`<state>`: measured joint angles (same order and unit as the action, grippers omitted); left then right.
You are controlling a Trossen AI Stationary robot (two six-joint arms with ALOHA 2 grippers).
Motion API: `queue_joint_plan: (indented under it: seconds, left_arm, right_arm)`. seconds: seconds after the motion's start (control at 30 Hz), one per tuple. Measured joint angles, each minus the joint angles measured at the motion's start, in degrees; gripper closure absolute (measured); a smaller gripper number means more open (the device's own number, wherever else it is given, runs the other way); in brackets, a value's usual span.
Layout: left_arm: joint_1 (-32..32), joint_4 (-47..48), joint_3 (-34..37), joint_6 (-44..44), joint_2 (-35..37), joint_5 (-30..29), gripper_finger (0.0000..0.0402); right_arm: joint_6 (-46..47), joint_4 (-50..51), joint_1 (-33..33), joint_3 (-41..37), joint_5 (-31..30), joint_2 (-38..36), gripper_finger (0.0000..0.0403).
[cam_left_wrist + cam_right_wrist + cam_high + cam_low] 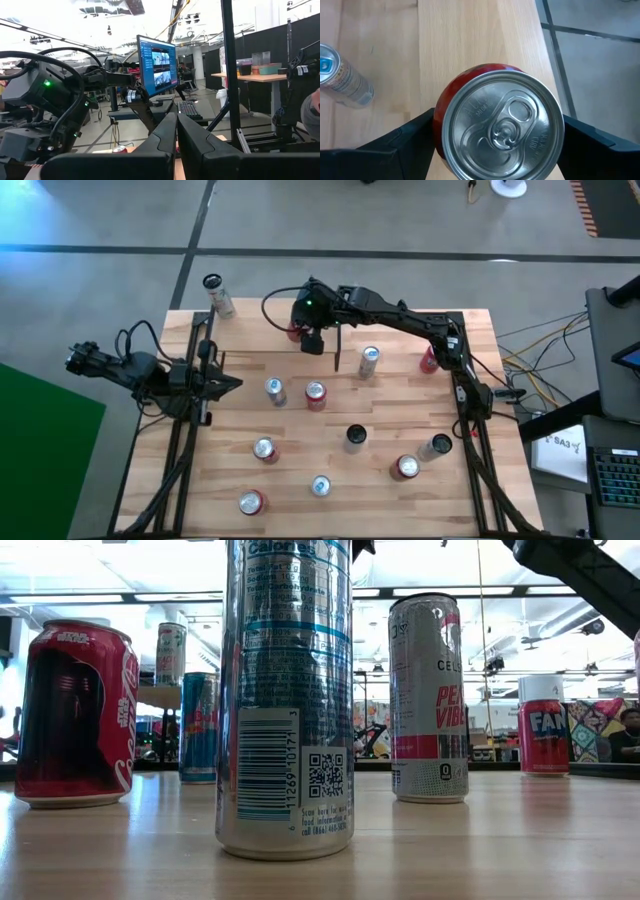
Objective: Place canned beverage on shelf
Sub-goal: Put the red black soda can on the shelf
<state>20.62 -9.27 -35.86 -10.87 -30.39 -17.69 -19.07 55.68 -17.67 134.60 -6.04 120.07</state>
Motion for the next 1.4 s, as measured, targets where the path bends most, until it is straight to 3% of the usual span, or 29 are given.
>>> queue_joint_plan:
  seconds: [0.97, 1.4]
  left_arm:
    - [0.0, 0.0, 0.0, 0.0, 0.0, 0.0, 0.0402]
    - [0.0, -0.1, 0.0, 0.0, 0.0, 0.0, 0.0402]
  right_arm:
    - [1.0, -0.2, 0.0, 0.0, 0.0, 0.0, 0.0076]
    - [3.0, -1.1, 0.0, -0.1, 3.1, 0.0, 0.0076]
